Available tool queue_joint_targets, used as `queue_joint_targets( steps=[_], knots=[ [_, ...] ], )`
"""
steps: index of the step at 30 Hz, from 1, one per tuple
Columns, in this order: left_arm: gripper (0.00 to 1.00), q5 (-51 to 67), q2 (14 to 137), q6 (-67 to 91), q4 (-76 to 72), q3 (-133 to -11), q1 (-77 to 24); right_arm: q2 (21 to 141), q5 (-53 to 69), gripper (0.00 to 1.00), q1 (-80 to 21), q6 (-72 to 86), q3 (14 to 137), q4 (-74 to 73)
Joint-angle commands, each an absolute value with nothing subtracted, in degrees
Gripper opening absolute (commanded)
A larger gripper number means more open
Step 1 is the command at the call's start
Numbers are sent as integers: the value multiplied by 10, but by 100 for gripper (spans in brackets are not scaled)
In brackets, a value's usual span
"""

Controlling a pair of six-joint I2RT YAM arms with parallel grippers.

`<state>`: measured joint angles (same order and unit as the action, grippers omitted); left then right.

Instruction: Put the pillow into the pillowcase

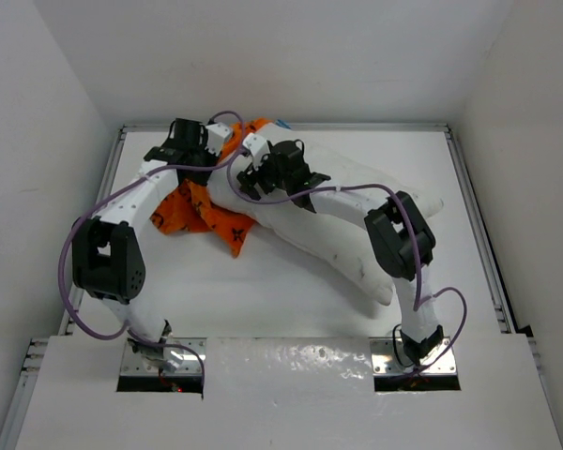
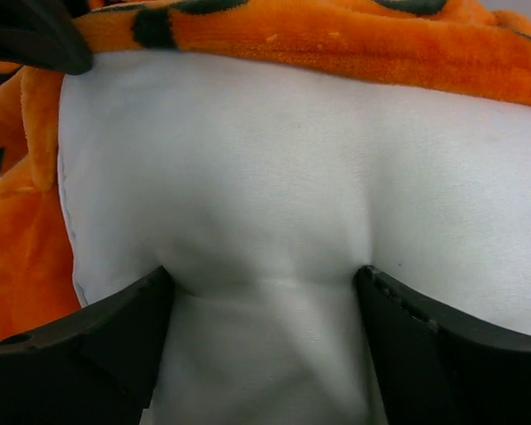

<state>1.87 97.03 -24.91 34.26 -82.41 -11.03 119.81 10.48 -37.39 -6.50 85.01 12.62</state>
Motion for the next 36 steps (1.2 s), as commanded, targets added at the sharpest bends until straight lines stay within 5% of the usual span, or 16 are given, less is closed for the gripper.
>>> queue_joint_targets(
  steps=[1,7,10,17,21,27,31,34,36],
  knots=[
    [21,-49,939,-265,297,-792,-116,1231,46,80,-379,-50,879,84],
    [0,-62,937,-261,287,-792,-116,1225,58,15,-379,-37,854,97],
    [0,-20,933,-262,293,-797,-115,1228,78,0,-379,-32,863,83],
    [0,347,891,-319,313,-840,-123,1195,76,0,-376,85,897,170],
    [0,330,910,-325,369,-920,-190,1169,27,0,-360,211,956,235],
    [0,523,920,-248,371,-955,-192,1188,-46,0,-344,295,1017,252],
    [0,592,926,-79,213,-907,-173,1187,-35,0,-345,337,933,313],
    [1,519,923,-83,217,-869,-135,1157,25,0,-344,352,843,385],
    [13,450,920,-168,263,-862,-126,1129,104,26,-344,328,766,421]
  ],
)
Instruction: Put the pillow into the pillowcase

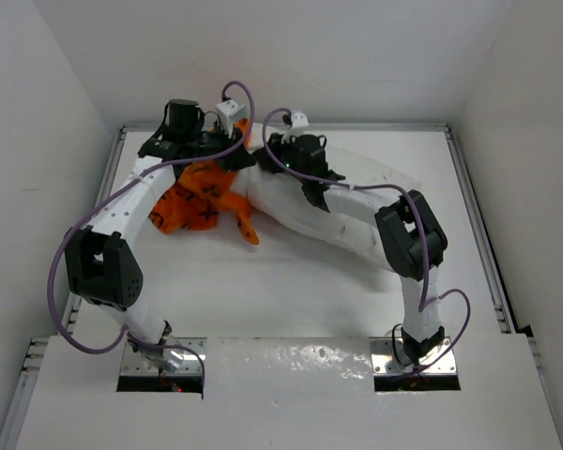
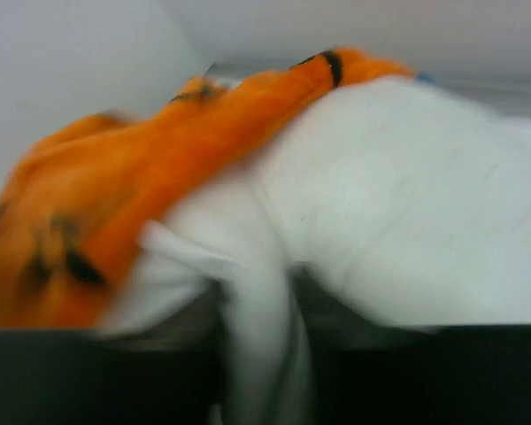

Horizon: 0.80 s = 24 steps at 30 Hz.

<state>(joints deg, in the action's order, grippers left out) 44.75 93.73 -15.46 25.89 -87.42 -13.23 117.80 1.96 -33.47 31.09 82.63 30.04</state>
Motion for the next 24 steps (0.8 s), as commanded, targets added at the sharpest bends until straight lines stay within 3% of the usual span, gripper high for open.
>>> queue_joint_targets(
  steps=[1,3,5,8,9,12,14,15,18,20,22,24],
  knots=[
    [26,378,919,-224,312,-860,-126,1117,120,61,-344,317,725,411],
    [40,331,918,-260,350,-859,-124,1090,142,79,-341,274,688,390],
    [46,305,913,-287,392,-860,-115,1049,162,90,-325,243,656,354],
    [55,316,908,-284,414,-881,-105,1024,203,98,-271,239,665,298],
    [62,319,908,-273,413,-893,-105,1024,242,99,-255,239,679,281],
    [70,307,923,-202,358,-936,-105,1048,255,98,-208,222,771,185],
    [71,212,953,-121,288,-945,-105,1112,202,99,-196,224,887,95],
    [70,133,968,-102,245,-937,-105,1150,174,99,-191,237,949,56],
    [68,35,1031,-100,186,-949,-106,1341,207,99,-185,272,1287,-95],
    [67,23,1093,-126,188,-980,-114,1421,191,99,-185,304,1313,-57],
    [67,-57,1138,-129,206,-1027,-134,1435,190,99,-184,365,1233,68],
    [66,-45,1209,-114,275,-1110,-134,1458,225,99,-186,386,1212,100]
  ],
)
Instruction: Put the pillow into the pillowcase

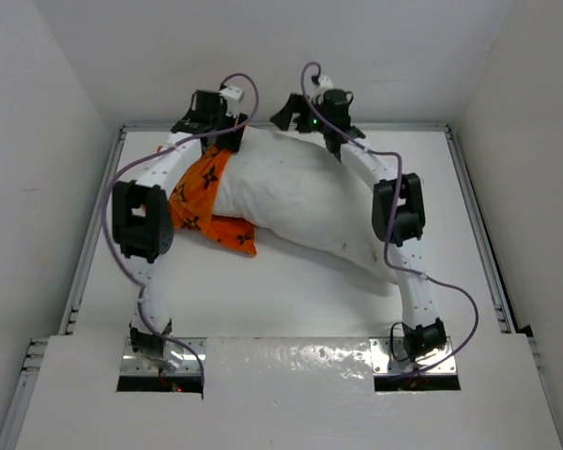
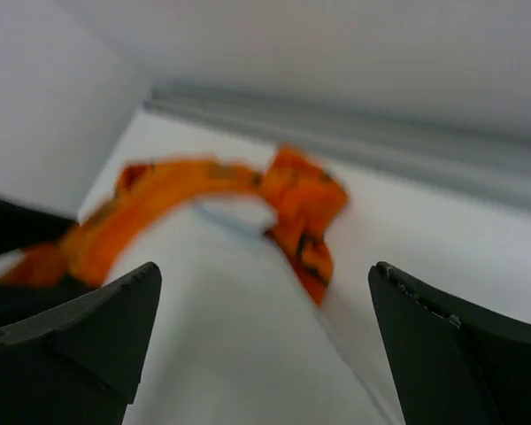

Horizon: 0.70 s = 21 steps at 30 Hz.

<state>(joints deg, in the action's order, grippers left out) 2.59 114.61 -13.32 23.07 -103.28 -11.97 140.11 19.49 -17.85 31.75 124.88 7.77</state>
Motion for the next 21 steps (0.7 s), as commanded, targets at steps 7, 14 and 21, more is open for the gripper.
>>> queue_joint_targets(
  steps=[7,14,21],
  knots=[
    [55,51,1213,-112,253,-1085,-135,1393,458,74,-211,347,1072,171],
    [0,128,1216,-129,258,-1095,-143,1273,391,0,-270,153,985,16],
    [0,122,1223,-110,213,-1170,-165,1175,317,0,-355,132,852,109]
  ],
)
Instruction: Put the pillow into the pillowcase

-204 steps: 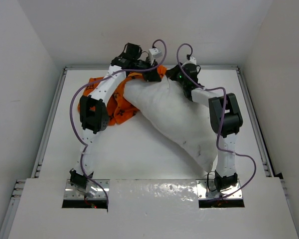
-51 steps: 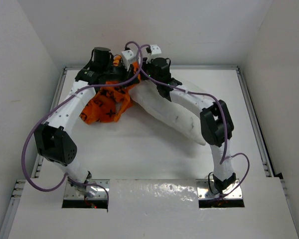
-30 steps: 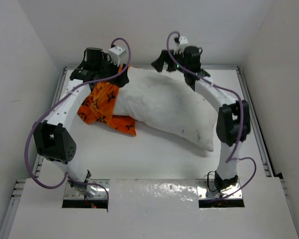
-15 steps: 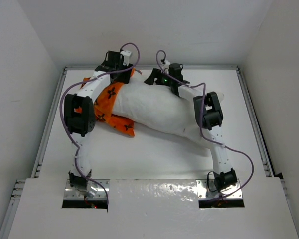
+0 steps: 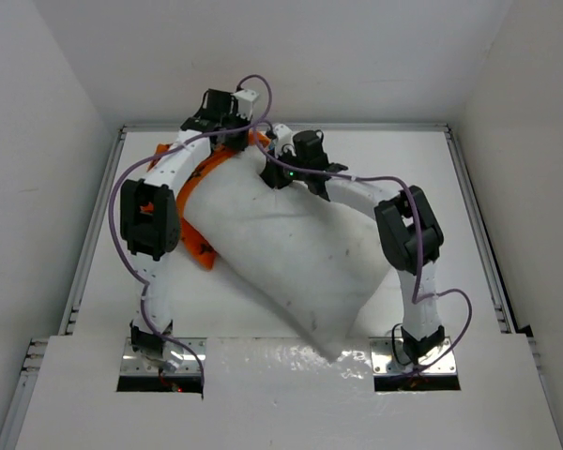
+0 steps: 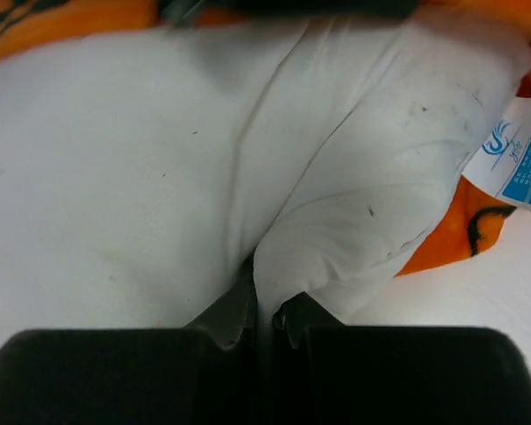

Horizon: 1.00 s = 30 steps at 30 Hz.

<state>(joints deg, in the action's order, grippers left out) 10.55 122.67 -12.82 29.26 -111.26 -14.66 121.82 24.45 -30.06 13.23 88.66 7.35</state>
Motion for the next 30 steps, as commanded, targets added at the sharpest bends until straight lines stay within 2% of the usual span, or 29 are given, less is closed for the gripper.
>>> queue_joint_targets(
  steps=[1,7,11,13,17,22,25,27,28,29,30],
  knots=[
    [0,130,1226,-104,215,-1184,-167,1163,309,0,-356,141,836,132],
    [0,328,1223,-120,293,-1268,-186,1082,196,0,-347,163,757,278],
    [0,454,1217,-204,387,-1263,-200,1068,143,0,-296,332,693,519],
    [0,493,1214,-263,443,-1248,-212,1073,105,0,-274,355,690,575],
    [0,519,1214,-273,454,-1219,-226,1095,76,0,-270,332,723,587],
    [0,565,1218,-336,509,-1244,-249,1117,34,0,-254,401,721,635],
    [0,551,1215,-394,572,-1264,-250,1119,-64,0,-227,479,686,597],
    [1,478,1212,-421,593,-1257,-249,1103,-140,0,-202,517,637,583],
    [5,442,1211,-411,587,-1254,-249,1095,-157,0,-200,518,625,574],
    [18,403,1212,-397,566,-1253,-246,1088,-172,0,-200,501,617,570],
    [25,346,1213,-376,557,-1255,-243,1081,-163,0,-201,489,616,549]
  ],
)
